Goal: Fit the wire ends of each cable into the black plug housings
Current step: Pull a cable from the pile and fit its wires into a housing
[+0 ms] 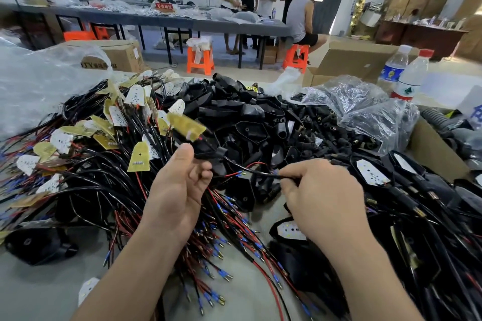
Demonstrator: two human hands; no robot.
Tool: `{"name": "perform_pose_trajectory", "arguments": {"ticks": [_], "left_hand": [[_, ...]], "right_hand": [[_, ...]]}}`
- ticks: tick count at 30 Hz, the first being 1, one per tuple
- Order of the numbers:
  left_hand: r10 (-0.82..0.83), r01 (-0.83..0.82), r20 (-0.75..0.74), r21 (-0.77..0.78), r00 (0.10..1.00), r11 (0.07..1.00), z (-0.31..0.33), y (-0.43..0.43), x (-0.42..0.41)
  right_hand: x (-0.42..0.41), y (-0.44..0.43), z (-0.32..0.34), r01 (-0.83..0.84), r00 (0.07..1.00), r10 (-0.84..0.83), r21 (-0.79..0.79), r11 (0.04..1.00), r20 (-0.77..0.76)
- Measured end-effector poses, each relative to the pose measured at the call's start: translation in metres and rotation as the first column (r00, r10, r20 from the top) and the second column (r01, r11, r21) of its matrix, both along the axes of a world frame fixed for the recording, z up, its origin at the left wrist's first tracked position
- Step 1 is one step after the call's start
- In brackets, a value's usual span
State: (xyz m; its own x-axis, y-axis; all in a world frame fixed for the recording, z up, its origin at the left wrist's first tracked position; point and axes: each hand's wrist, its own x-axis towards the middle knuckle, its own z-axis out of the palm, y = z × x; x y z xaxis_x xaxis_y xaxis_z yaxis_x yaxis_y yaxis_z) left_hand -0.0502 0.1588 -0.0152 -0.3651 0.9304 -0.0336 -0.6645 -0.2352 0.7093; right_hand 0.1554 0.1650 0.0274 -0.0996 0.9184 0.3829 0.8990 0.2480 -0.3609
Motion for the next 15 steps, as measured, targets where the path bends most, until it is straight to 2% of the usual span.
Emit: {"name": "perform_pose_trajectory", "arguments": {"ticks": [4, 6, 7, 10, 12, 15], "left_hand": [[0.017, -0.018, 0.086, 0.013, 0.996, 1.000, 0.003, -0.003, -0.006], [0.031, -0.031, 0.012, 0.019, 0.999, 0.999, 0.000, -0.004, -0.006], [0.040, -0.039, -0.049, 0.022, 0.998, 0.999, 0.000, -0.006, -0.005], [0.036, -0.036, -0.181, 0.006, 0.983, 0.999, 0.001, -0.007, 0.001], [-0.005, 0.003, -0.253, -0.008, 0.967, 1.000, 0.003, -0.008, 0.006], [-0.038, 0.029, -0.297, -0.037, 0.954, 0.999, 0.001, -0.008, 0.010]], "right_hand": [[0.005, 0.007, -0.003, 0.070, 0.998, -0.070, -0.006, 0.998, -0.010], [0.001, 0.008, -0.008, 0.107, 0.994, -0.107, 0.023, 0.994, 0.016], [-0.003, 0.008, -0.010, 0.120, 0.993, -0.119, 0.069, 0.990, -0.021], [-0.021, 0.002, -0.016, 0.020, 0.971, 0.028, 0.199, 0.980, -0.238], [-0.036, -0.004, -0.020, -0.137, 0.904, 0.168, 0.105, 0.985, -0.392], [-0.050, -0.009, -0.030, -0.277, 0.843, 0.201, -0.084, 0.957, -0.498]]}}
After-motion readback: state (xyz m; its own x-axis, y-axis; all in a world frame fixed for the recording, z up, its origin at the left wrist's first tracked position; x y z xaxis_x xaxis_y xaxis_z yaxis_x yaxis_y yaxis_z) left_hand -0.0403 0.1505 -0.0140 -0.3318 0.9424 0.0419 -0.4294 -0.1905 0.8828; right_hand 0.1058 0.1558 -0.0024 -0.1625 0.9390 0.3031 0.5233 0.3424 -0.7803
